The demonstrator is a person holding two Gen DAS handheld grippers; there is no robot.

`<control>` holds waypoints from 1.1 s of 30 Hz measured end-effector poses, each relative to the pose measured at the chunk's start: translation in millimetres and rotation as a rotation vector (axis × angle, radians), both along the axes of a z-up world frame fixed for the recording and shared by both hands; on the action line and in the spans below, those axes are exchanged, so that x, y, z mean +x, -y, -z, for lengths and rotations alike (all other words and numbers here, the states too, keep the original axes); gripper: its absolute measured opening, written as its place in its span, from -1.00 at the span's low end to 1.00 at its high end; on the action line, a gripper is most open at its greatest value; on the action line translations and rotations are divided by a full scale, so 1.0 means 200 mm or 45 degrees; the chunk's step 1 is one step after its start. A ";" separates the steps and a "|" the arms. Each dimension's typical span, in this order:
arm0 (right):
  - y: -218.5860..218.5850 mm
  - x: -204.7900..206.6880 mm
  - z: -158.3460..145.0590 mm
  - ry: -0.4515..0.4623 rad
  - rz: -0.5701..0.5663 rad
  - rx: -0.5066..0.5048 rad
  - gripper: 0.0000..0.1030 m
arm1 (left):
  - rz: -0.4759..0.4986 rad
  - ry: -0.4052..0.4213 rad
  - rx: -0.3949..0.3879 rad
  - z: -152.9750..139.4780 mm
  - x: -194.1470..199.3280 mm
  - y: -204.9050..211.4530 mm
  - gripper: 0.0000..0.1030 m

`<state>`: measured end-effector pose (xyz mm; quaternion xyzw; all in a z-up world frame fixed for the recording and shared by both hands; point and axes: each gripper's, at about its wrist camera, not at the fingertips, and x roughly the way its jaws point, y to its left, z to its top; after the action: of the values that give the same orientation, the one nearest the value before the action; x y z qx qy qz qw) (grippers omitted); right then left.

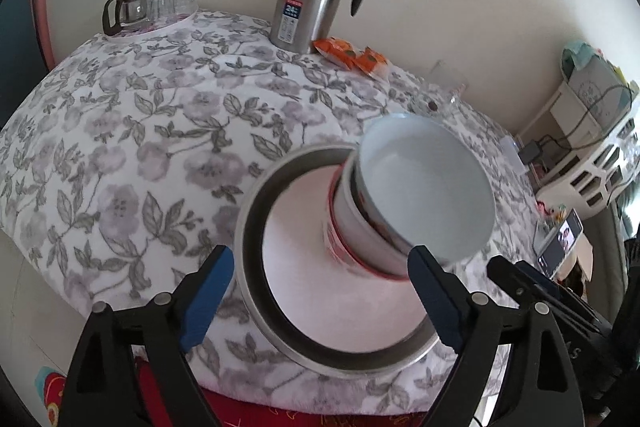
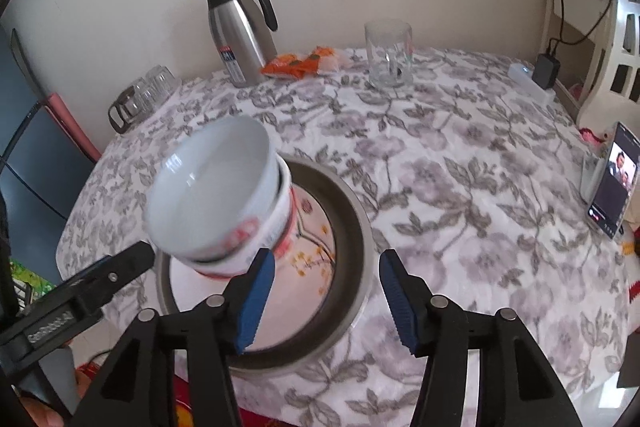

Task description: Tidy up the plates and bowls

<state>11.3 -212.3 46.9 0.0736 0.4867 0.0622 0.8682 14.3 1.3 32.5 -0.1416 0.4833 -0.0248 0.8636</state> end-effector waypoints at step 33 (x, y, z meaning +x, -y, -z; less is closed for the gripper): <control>0.19 -0.17 0.15 -0.044 0.027 -0.093 1.00 | -0.021 -0.175 0.296 0.14 -0.19 0.22 0.88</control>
<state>-23.3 -250.8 17.3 0.0482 0.5027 0.0338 0.8624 -24.7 -43.2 3.7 -0.0460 0.5397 0.0481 0.8392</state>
